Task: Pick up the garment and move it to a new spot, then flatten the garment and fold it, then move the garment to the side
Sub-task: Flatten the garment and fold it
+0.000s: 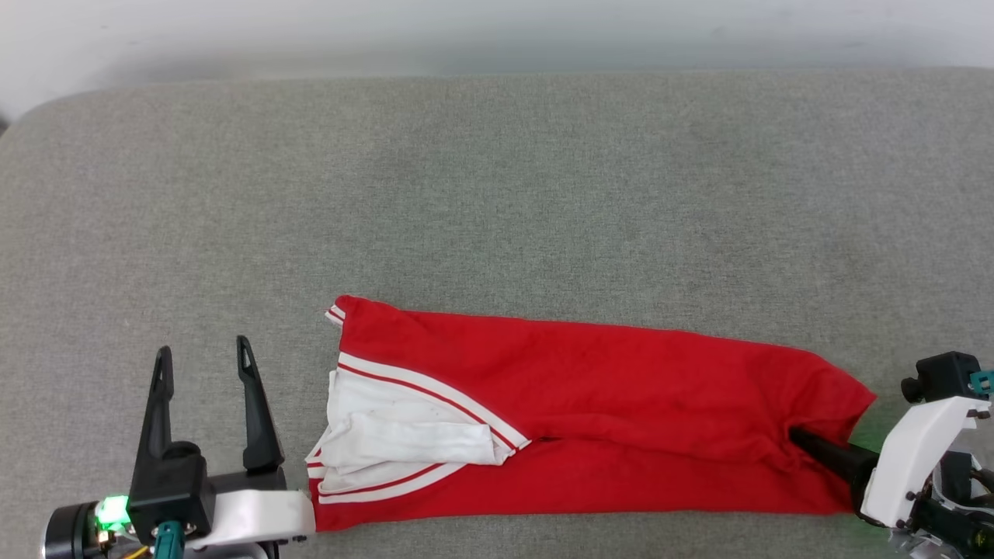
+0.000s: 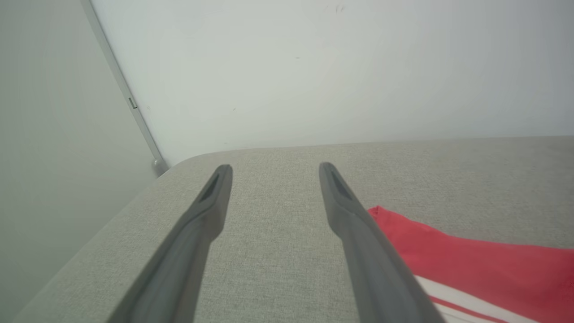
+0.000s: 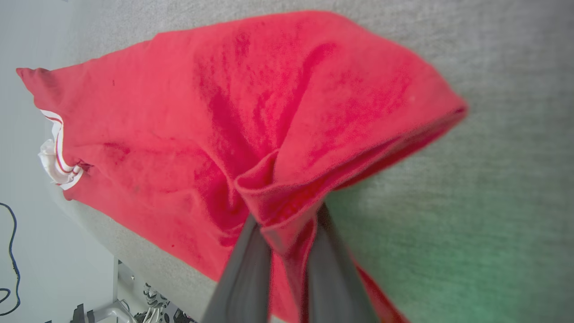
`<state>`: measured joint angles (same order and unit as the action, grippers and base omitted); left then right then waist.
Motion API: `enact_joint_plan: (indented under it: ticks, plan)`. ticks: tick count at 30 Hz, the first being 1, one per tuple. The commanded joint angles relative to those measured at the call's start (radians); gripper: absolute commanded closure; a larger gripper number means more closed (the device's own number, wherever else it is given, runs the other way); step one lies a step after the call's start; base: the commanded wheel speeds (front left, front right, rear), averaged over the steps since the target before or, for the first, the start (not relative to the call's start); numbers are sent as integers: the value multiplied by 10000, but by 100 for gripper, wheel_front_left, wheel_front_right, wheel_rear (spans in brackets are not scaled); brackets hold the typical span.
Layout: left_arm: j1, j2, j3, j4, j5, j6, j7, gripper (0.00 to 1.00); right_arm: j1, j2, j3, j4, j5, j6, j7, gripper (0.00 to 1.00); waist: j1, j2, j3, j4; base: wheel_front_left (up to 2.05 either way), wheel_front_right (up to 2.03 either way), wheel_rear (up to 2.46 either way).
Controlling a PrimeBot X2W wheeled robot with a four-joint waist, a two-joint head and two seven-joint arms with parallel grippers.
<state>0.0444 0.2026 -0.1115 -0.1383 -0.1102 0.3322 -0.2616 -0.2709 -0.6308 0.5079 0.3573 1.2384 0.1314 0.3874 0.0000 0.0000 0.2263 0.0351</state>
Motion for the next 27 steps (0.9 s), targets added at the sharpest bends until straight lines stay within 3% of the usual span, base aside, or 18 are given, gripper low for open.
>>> enact_joint_plan:
  ticks: [1, 14, 16, 17, 22, 27]
  plan:
    - [145, -68, 61, -29, 75, -49, -46, 0, 17, 34, 104, 90, -79, -14, 12, 100, 0, 0, -49, -22, 0, 0, 0]
    - [778, -655, 576, -148, 818, -566, -46, 0, -82, -2020, -619, 321, -382, -11, 672, 100, 0, 0, -558, -182, 0, 0, 0]
    - [858, -693, 609, -133, 829, -608, -46, 0, -40, -2154, -636, 177, -339, -11, 993, 100, 0, 0, -614, -196, 0, 0, 0]
    - [927, -766, 676, -141, 900, -690, -46, 0, -10, -2232, -708, -727, -285, -9, 1421, 100, 0, 0, -697, -198, 0, 0, 0]
    - [988, -847, 738, -107, 908, -796, -46, 0, -222, -1864, -696, -2503, -379, -9, 1914, 100, 0, 0, -757, -204, 0, 0, 0]
    - [928, -928, 736, -84, 942, -915, -46, 0, -925, -971, -242, -3668, -1012, -9, 2767, 100, 0, 0, -662, -196, 0, 0, 0]
